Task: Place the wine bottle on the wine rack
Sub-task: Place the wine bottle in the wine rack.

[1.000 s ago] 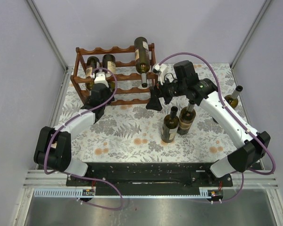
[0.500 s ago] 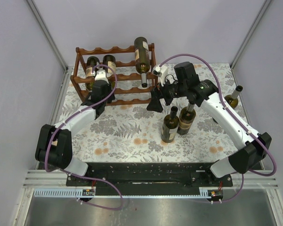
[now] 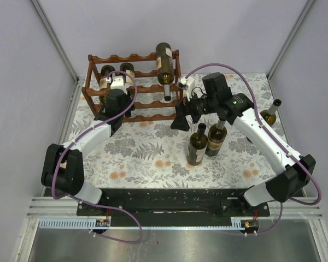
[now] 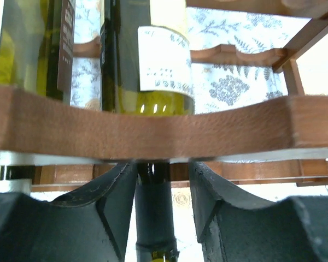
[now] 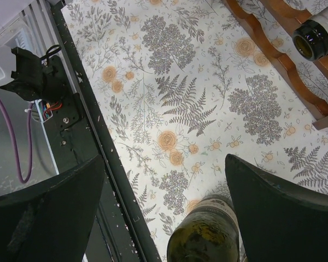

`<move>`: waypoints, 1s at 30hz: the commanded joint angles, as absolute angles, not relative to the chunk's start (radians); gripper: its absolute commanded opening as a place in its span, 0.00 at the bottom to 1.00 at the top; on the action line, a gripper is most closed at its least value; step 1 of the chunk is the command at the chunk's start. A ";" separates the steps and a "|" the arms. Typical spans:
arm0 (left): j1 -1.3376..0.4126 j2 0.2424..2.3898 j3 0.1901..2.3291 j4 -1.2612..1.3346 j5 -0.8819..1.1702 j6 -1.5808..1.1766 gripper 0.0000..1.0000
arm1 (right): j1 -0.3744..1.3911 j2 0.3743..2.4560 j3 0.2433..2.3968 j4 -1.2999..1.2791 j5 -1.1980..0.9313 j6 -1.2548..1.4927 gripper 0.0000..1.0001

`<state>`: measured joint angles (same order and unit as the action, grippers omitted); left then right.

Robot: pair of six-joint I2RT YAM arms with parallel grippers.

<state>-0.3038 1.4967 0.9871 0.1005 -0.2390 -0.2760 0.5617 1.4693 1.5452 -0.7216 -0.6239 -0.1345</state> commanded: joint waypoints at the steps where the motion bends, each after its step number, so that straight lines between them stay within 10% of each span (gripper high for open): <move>1: -0.314 1.494 1.022 0.213 -0.229 -0.245 0.47 | 0.551 1.430 1.539 -0.690 -0.656 -0.149 1.00; 30: -0.314 1.171 0.913 0.019 -0.095 -0.060 0.55 | 0.548 1.396 1.592 -0.703 -0.572 -0.158 1.00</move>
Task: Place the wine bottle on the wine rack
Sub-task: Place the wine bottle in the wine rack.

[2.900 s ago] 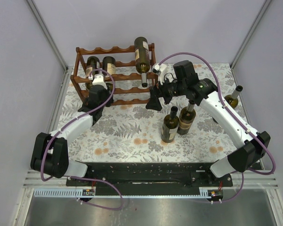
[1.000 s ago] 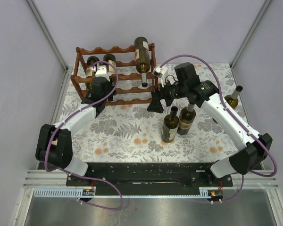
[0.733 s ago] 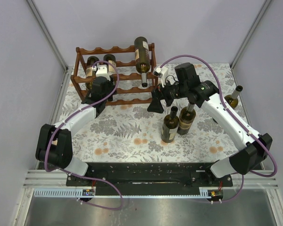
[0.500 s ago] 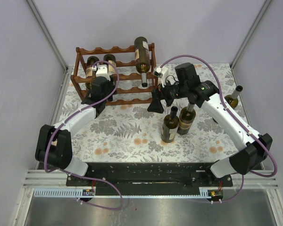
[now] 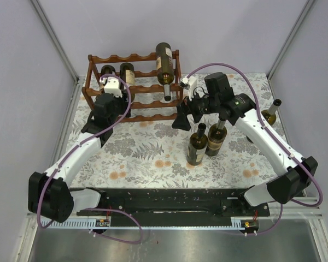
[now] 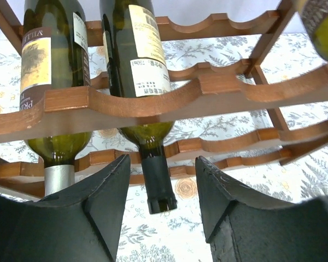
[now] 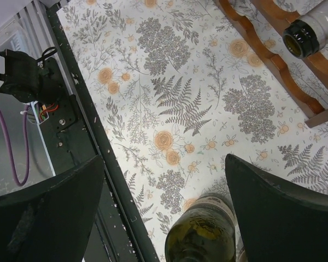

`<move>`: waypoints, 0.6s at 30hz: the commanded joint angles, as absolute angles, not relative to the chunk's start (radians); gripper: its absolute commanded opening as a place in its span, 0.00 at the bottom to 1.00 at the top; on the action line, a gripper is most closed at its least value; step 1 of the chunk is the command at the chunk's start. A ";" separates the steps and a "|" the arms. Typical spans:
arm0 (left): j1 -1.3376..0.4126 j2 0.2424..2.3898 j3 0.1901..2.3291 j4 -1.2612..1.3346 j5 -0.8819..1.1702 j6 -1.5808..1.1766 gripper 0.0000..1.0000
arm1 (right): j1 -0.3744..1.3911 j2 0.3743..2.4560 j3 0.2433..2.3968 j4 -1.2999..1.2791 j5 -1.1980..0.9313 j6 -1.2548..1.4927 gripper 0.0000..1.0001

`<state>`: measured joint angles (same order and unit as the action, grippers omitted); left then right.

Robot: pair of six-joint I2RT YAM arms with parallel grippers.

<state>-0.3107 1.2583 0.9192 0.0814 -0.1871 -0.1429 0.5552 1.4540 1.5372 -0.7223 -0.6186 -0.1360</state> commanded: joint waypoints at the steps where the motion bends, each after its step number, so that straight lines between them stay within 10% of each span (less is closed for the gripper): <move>1: -0.314 1.146 0.911 0.002 -0.051 -0.026 0.55 | 0.549 1.390 1.603 -0.707 -0.555 -0.163 0.99; 11: -0.314 0.985 1.075 -0.369 0.229 0.250 0.66 | 0.549 1.319 1.716 -0.779 -0.399 -0.233 0.99; 18: -0.314 0.974 1.264 -0.537 0.206 0.302 0.93 | 0.548 1.252 1.707 -0.804 -0.210 -0.313 1.00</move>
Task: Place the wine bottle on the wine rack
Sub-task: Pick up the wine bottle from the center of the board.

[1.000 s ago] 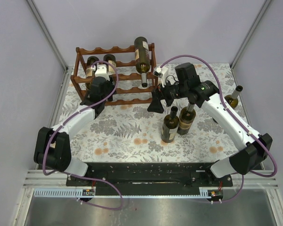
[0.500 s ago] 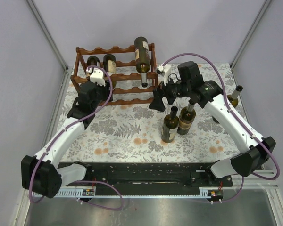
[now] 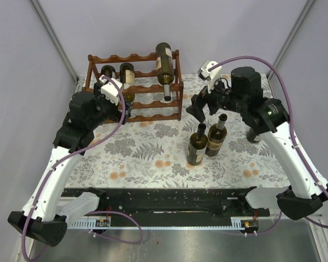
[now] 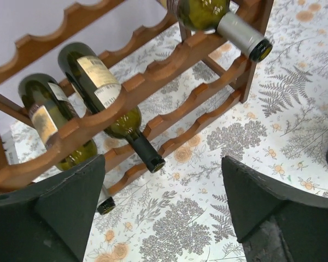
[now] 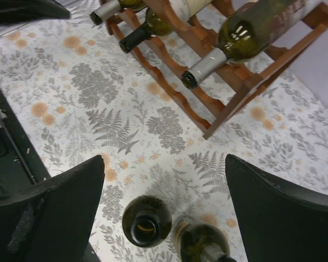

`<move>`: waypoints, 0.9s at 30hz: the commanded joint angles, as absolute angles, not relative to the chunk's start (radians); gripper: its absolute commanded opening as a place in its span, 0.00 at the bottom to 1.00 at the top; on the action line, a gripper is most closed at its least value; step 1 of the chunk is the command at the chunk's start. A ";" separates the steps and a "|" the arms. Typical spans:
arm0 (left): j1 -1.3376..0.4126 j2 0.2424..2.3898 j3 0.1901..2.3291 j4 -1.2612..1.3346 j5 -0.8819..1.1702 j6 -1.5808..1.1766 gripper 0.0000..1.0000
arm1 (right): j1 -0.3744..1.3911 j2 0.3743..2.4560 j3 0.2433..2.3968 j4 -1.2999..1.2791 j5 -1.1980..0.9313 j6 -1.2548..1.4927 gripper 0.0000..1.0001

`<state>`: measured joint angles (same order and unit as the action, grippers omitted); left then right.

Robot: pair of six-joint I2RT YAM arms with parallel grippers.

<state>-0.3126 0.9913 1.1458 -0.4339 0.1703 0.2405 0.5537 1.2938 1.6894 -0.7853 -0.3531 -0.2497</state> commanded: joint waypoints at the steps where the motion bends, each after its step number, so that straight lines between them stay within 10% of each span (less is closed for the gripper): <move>1: -0.314 0.977 1.281 -0.554 0.204 0.307 0.95 | 0.549 1.238 1.700 -0.805 -0.195 -0.325 0.99; 15: -0.314 1.037 1.407 -0.629 0.248 0.360 0.99 | 0.546 1.098 1.621 -0.920 -0.026 -0.440 0.99; 27: -0.330 1.126 1.485 -0.640 0.290 0.341 0.99 | 0.548 1.089 1.632 -1.173 -0.454 -0.523 0.99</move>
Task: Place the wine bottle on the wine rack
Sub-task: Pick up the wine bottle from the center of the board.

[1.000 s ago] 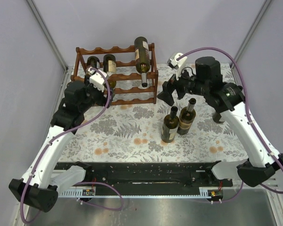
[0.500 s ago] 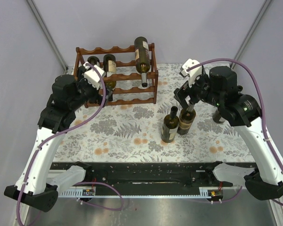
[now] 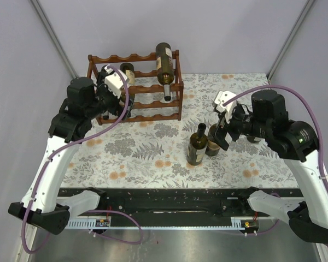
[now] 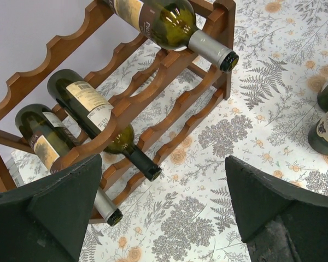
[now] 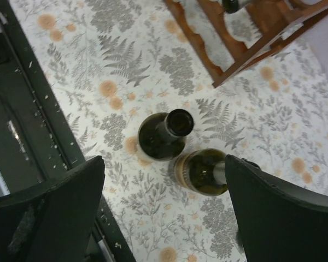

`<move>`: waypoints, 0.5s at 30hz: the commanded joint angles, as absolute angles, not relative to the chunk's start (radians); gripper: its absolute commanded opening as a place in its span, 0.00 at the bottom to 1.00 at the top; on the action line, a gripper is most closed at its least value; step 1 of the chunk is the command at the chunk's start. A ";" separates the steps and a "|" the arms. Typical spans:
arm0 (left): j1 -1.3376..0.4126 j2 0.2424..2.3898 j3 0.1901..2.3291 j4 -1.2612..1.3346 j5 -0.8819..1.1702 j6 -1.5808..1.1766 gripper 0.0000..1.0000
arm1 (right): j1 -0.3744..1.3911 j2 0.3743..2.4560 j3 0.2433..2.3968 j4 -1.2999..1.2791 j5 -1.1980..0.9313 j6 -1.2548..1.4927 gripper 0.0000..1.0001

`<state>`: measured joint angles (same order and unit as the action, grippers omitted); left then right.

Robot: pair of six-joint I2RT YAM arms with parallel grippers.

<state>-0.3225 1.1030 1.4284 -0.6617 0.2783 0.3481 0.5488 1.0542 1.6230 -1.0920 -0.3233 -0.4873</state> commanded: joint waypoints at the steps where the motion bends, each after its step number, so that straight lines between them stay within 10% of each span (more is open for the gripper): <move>1: -0.330 1.130 1.488 -0.637 0.288 0.336 0.99 | 0.548 1.098 1.625 -1.161 -0.454 -0.520 0.99; 15: -0.336 1.126 1.454 -0.601 0.270 0.353 0.99 | 0.548 1.189 1.542 -1.040 -0.405 -0.523 0.98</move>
